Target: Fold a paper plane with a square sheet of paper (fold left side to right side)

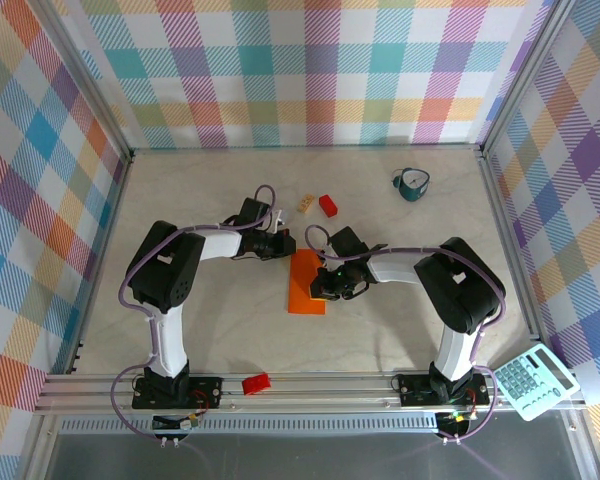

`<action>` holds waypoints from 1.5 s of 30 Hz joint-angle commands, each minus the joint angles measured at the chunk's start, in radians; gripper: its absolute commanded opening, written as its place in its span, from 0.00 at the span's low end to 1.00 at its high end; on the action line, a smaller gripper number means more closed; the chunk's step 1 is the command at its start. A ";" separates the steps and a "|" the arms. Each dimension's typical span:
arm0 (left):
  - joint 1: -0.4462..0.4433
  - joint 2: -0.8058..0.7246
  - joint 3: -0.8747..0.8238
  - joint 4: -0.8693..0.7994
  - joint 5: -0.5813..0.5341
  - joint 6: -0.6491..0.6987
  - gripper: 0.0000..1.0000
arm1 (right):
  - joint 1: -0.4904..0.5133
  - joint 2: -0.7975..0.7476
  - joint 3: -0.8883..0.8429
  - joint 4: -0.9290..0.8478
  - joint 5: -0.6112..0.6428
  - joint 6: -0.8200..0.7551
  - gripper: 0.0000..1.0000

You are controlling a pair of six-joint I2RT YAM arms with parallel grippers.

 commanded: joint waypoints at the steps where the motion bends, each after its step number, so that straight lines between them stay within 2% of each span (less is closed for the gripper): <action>1: 0.042 -0.058 0.007 0.020 -0.067 0.014 0.00 | 0.005 0.058 -0.073 -0.146 0.122 0.018 0.00; 8: 0.017 -0.250 -0.142 0.029 -0.041 -0.020 0.00 | 0.005 0.040 -0.068 -0.109 0.088 0.030 0.00; 16: -0.108 -0.356 -0.286 0.037 -0.054 -0.078 0.00 | 0.005 0.049 -0.065 -0.106 0.080 0.022 0.00; 20: -0.138 -0.346 -0.294 0.024 -0.070 -0.081 0.00 | 0.005 0.051 -0.065 -0.108 0.082 0.018 0.00; 38: -0.154 -0.237 -0.286 -0.046 -0.119 -0.042 0.00 | 0.005 0.034 -0.042 -0.090 0.044 0.020 0.00; 45: -0.166 -0.221 -0.298 -0.064 -0.132 -0.041 0.00 | 0.001 -0.028 0.050 -0.089 -0.015 0.033 0.09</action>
